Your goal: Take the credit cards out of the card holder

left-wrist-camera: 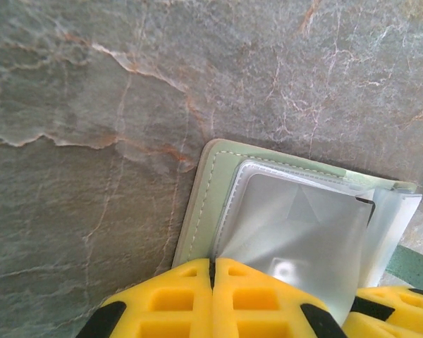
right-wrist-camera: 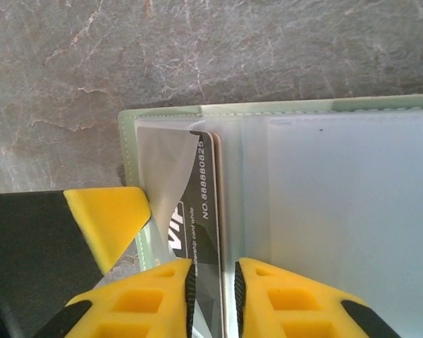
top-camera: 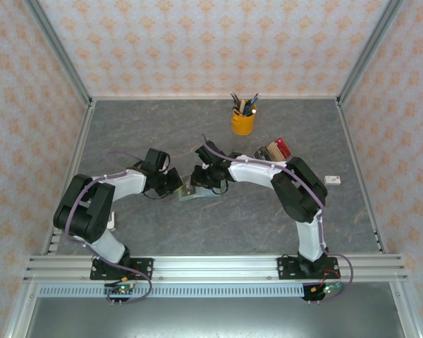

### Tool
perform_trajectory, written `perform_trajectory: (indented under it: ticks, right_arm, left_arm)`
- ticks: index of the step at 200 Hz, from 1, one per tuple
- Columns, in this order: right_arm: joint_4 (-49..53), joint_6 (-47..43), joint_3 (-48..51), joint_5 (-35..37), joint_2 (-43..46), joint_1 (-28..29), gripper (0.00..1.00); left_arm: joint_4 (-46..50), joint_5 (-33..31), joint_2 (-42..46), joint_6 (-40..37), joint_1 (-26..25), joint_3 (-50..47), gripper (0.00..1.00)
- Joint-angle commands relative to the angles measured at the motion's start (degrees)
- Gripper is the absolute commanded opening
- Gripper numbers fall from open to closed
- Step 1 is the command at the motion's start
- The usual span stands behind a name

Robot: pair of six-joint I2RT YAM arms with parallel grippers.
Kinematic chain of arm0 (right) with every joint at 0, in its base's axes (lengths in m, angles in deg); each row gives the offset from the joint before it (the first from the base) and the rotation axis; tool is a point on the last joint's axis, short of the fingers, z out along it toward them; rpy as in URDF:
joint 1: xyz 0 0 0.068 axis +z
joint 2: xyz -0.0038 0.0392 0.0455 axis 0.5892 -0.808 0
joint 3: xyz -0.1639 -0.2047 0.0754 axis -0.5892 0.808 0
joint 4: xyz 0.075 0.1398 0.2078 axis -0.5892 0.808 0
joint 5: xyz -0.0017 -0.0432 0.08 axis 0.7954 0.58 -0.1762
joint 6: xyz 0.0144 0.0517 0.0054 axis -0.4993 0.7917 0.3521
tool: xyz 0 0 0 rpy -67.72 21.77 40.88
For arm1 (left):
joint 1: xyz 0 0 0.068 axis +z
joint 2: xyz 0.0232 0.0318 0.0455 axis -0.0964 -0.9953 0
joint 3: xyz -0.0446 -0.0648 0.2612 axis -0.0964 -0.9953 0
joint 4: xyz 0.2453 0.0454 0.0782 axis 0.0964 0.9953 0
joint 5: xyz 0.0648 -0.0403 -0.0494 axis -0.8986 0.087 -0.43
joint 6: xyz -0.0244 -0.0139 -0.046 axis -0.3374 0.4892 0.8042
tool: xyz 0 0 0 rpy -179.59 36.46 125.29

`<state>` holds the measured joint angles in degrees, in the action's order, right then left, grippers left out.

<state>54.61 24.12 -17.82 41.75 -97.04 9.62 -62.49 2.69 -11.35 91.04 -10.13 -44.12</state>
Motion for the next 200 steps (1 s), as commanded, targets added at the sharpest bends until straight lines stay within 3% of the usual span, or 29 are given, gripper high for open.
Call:
perform_trajectory:
  ticks: [1, 61, 119, 172, 200]
  right_arm:
    - [-0.7, -0.36, -1.79, -2.95, -1.48, 0.17, 0.24]
    - [-1.44, -1.38, -2.44, -5.84, -2.06, 0.16, 0.27]
    - [3.58, -2.35, -3.41, 0.88, -1.16, 0.16, 0.29]
    - [3.87, -2.33, -5.84, -3.4, -4.57, 0.32, 0.32]
    - [6.01, -2.77, -7.04, -1.79, -5.48, 0.43, 0.33]
  left_arm:
    - [6.75, -5.72, -4.86, -1.01, 0.26, -3.44, 0.0]
    - [6.79, -5.36, -4.59, -1.23, 0.25, -3.45, 0.0]
    - [6.83, -5.39, -4.5, -1.19, 0.27, -3.39, 0.0]
    - [6.22, -4.67, -4.68, -1.1, 0.21, -3.44, 0.0]
    - [6.24, -4.58, -4.51, -1.1, 0.27, -3.48, 0.0]
